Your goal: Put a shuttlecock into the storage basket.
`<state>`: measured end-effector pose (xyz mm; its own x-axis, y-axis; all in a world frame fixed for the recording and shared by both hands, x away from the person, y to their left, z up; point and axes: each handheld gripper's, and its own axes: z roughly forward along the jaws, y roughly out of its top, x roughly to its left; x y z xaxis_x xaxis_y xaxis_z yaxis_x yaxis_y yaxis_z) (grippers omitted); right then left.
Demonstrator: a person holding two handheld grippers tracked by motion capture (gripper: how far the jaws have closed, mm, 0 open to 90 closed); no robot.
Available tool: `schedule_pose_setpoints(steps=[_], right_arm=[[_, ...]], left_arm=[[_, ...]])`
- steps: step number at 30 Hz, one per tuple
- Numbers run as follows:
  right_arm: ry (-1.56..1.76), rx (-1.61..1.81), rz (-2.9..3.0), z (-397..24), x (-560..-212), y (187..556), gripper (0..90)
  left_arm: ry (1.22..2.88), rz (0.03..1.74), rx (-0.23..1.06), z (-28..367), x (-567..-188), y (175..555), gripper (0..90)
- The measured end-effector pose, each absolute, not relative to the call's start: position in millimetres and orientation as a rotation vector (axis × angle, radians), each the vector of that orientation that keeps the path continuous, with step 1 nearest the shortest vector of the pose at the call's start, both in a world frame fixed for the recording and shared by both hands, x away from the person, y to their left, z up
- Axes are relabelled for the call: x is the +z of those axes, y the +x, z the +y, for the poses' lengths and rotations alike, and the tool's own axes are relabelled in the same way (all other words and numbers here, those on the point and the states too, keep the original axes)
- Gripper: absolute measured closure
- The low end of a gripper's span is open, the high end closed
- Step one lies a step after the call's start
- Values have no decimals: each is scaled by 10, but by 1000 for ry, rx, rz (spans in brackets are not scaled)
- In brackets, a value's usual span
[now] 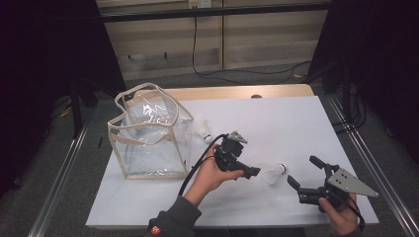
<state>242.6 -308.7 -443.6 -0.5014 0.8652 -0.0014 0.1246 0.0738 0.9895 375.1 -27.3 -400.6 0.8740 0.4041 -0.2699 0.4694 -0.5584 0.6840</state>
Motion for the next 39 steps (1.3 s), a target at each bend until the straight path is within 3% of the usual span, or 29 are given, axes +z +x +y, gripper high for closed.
schedule_pose_setpoints(steps=[20, 39], right_arm=[[989, 1485, 1710, -3105, -4437, 2426, 16], [988, 1484, 1714, -3102, -4437, 2427, 16]], left_arm=[[2255, 601, -97, -410, -4143, 3752, 143], [2258, 584, -74, -543, -4283, 3797, 259]])
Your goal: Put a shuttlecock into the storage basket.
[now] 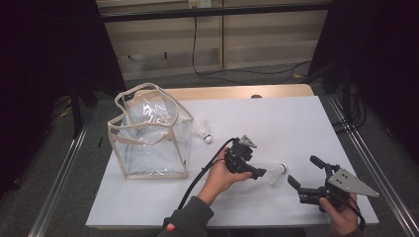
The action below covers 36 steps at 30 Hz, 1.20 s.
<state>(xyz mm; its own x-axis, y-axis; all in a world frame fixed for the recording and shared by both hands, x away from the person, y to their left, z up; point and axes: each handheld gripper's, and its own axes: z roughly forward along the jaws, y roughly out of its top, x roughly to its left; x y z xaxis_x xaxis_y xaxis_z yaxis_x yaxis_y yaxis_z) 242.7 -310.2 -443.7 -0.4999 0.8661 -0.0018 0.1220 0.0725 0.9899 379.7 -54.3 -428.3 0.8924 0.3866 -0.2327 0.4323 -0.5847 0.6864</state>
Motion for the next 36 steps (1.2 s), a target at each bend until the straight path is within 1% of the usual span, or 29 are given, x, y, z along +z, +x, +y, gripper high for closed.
schedule_pose_setpoints(steps=[6, 19, 30, 33, 36], right_arm=[[991, 1487, 1714, -3099, -4437, 2426, 16], [989, 1479, 1716, -3105, -4438, 2426, 17], [992, 1480, 1718, -3104, -4440, 2427, 17], [991, 1479, 1718, -3105, -4440, 2427, 17], [993, 1481, 1718, -3105, -4441, 2428, 18]], left_arm=[[2272, 571, -74, -611, -4309, 3791, 304], [2293, 546, -76, -738, -4393, 3817, 432], [2302, 527, -80, -797, -4423, 3821, 500], [2291, 533, -91, -821, -4432, 3819, 529], [2295, 534, -93, -848, -4443, 3821, 577]])
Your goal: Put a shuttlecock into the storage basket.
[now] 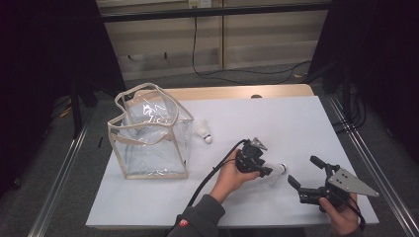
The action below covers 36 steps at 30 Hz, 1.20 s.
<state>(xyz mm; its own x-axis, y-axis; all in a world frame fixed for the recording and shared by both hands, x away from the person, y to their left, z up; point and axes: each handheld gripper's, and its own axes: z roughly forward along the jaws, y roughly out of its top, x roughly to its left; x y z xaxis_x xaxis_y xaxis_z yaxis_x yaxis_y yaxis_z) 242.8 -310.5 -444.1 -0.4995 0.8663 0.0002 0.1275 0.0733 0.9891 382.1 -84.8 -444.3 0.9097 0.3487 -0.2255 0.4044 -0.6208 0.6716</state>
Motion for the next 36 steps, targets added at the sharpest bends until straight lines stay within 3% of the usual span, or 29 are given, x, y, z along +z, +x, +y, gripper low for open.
schedule_pose_setpoints(steps=[15, 36], right_arm=[[989, 1476, 1719, -3102, -4440, 2426, 17], [989, 1474, 1718, -3101, -4440, 2425, 17]], left_arm=[[2292, 529, -160, -902, -4459, 3805, 879], [2289, 537, -233, -664, -4190, 3835, 900]])
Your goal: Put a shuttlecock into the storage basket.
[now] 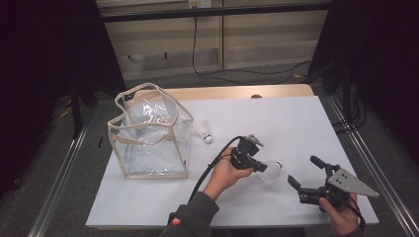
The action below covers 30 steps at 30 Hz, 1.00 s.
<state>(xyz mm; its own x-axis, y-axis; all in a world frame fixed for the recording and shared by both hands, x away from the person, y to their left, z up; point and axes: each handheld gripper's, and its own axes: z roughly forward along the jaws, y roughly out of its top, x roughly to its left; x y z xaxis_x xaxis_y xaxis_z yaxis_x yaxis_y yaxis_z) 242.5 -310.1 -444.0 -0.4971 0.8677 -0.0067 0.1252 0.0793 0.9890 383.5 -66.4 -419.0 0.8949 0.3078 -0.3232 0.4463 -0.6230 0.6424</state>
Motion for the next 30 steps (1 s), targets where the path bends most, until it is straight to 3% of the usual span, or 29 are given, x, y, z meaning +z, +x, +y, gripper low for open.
schedule_pose_setpoints(steps=[30], right_arm=[[983, 1473, 1719, -3097, -4437, 2423, 17]], left_arm=[[2326, 555, -257, -383, -3839, 3886, 900]])
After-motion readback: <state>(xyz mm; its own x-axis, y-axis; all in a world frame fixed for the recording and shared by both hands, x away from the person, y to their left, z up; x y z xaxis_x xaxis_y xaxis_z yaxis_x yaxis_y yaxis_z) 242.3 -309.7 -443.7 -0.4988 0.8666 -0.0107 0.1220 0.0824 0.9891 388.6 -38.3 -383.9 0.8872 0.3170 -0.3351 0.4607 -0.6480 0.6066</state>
